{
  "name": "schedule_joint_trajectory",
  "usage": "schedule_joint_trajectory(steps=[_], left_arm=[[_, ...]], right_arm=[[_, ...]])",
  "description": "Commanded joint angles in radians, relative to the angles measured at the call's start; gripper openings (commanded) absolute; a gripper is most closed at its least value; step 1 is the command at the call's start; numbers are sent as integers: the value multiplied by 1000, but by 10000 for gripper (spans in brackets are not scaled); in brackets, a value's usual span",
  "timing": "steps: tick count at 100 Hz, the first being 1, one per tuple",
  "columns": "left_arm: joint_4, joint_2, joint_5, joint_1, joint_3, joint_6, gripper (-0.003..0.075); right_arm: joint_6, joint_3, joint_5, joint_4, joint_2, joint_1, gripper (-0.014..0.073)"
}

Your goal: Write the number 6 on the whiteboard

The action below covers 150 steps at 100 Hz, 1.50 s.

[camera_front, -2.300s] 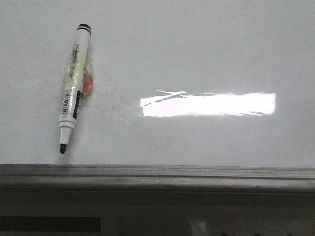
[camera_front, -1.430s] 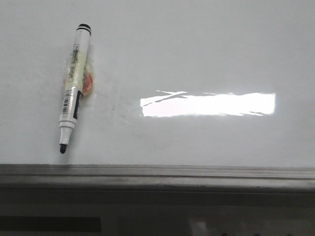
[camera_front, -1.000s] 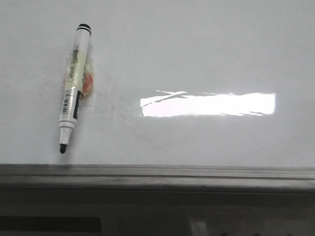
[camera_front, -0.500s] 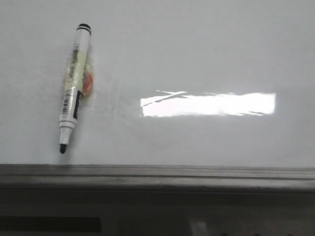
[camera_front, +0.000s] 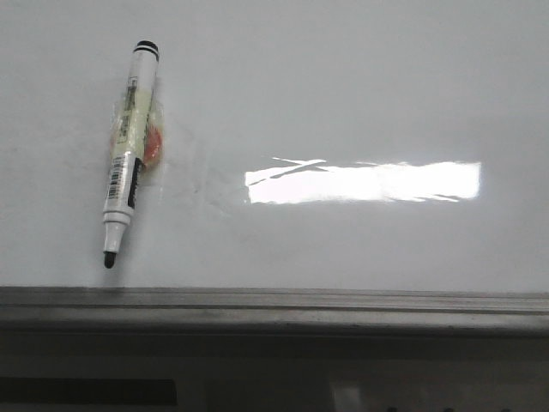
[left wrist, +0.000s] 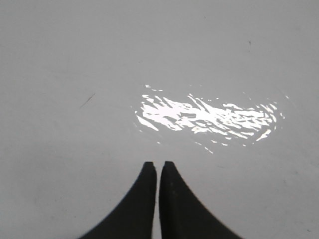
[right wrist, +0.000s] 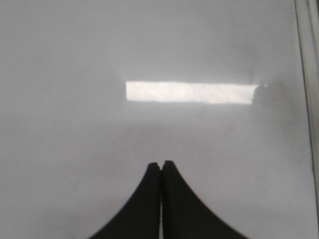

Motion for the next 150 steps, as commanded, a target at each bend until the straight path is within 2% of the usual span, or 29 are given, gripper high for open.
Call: schedule_joint_trajectory(steps=[1, 10, 16, 23, 30, 31, 38, 42, 52, 65, 75, 100, 113, 127, 139, 150], left_arm=[[-16, 73, -40, -2, -105, -9, -20], [-10, 126, 26, -2, -190, 15, -19], [-10, 155, 59, -4, -228, 108, 3], [-10, 183, 42, -4, -237, 163, 115], [-26, 209, -21, -4, -235, 163, 282], [-33, 215, -33, -4, -235, 163, 328], [-113, 243, -122, -4, -222, 156, 437], [-146, 256, -130, -4, -222, 166, 467], [-140, 293, -108, -29, -222, 220, 472], [-199, 345, -107, -136, -222, 220, 472], [-199, 400, -137, -265, -222, 220, 472], [-197, 588, -362, -596, -222, 220, 472], [-223, 722, -395, -727, -228, 201, 441], [-296, 855, -488, -831, -230, 201, 414], [-322, 925, -580, -879, -234, 201, 412], [-337, 979, -589, -899, -255, 201, 410]], right_arm=[[-8, -78, -15, 29, 98, -7, -64], [-8, -106, -22, 81, 176, -7, -64], [-8, -108, -43, 81, 209, -7, -64], [-8, -108, -52, 81, 241, -7, -64], [-8, -108, -52, 81, 266, -7, -64], [-8, -108, -52, 81, 269, -7, -64], [-8, -108, -50, 81, 283, -7, -64], [-8, -108, -50, 81, 284, -7, -64], [-8, -108, -50, 81, 284, -7, -64], [-8, -108, -46, 81, 284, -7, -64], [-8, -108, -46, 81, 284, -7, -64], [-8, -108, -46, 81, 284, -7, -64], [-8, -108, -46, 81, 284, -7, -64], [-8, -108, -46, 81, 284, -7, -64], [-8, -108, -46, 81, 284, -7, -64], [-8, -108, -49, 81, 284, -7, -64]])
